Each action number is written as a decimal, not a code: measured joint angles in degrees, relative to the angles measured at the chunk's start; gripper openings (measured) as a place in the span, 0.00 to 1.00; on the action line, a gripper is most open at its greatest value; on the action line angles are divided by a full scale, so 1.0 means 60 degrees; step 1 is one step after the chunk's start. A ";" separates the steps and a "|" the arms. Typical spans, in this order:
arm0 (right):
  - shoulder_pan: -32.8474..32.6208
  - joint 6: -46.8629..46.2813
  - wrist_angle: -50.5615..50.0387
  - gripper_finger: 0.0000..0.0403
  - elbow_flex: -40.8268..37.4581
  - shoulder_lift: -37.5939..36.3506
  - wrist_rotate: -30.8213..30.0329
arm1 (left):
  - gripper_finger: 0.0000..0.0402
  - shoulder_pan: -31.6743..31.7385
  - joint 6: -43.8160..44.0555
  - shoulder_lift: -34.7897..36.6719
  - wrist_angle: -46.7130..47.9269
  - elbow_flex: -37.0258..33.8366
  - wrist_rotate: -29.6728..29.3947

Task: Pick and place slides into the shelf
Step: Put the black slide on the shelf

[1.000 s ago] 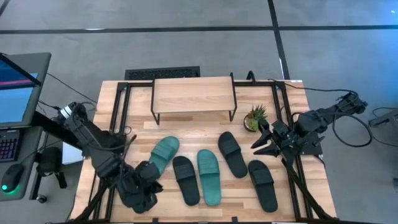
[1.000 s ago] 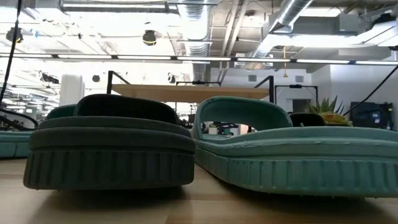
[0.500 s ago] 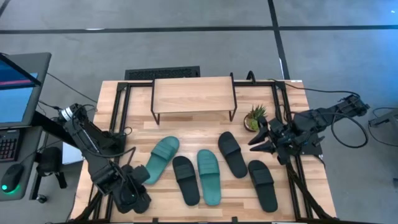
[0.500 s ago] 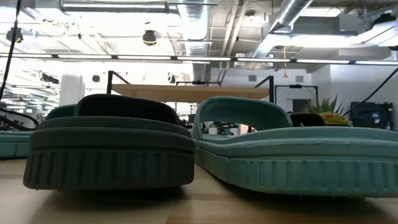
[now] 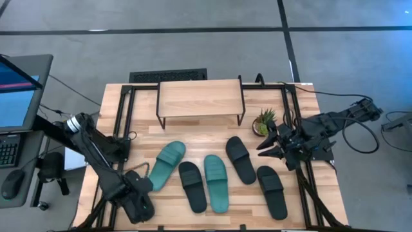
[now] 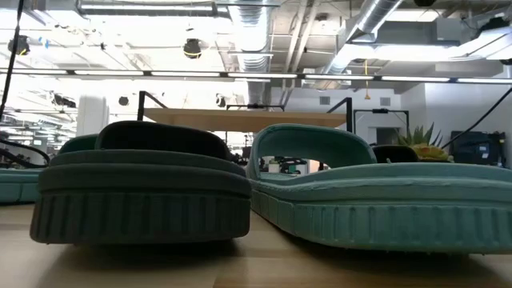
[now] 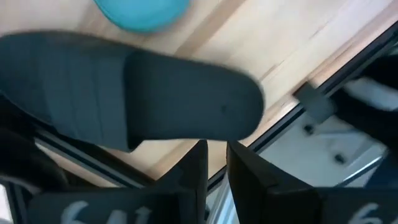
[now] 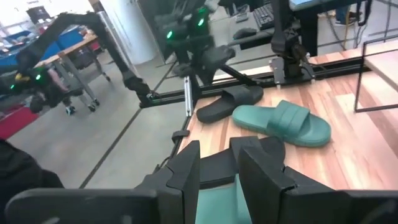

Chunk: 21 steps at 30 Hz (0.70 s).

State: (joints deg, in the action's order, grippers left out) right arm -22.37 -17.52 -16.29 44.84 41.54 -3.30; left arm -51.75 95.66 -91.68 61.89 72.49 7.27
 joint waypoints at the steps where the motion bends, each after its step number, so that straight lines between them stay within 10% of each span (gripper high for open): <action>1: 0.0054 0.0000 -0.0001 0.24 0.0000 0.0000 0.0003 | 0.12 0.0000 -0.0094 -0.0243 0.0018 0.0105 0.0036; 12: 0.0456 -0.0004 0.0000 0.24 -0.0004 0.0000 0.0034 | 0.12 -0.0004 -0.0619 -0.2573 0.4769 0.3196 -0.0219; 21: 0.0684 -0.0067 0.0009 0.24 -0.0004 0.0000 0.0048 | 0.17 0.0000 0.0078 -0.3055 0.4548 0.3570 -0.0288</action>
State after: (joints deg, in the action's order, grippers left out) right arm -18.26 -17.92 -16.23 44.82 41.54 -3.01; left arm -51.75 96.13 -110.01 89.18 93.91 5.54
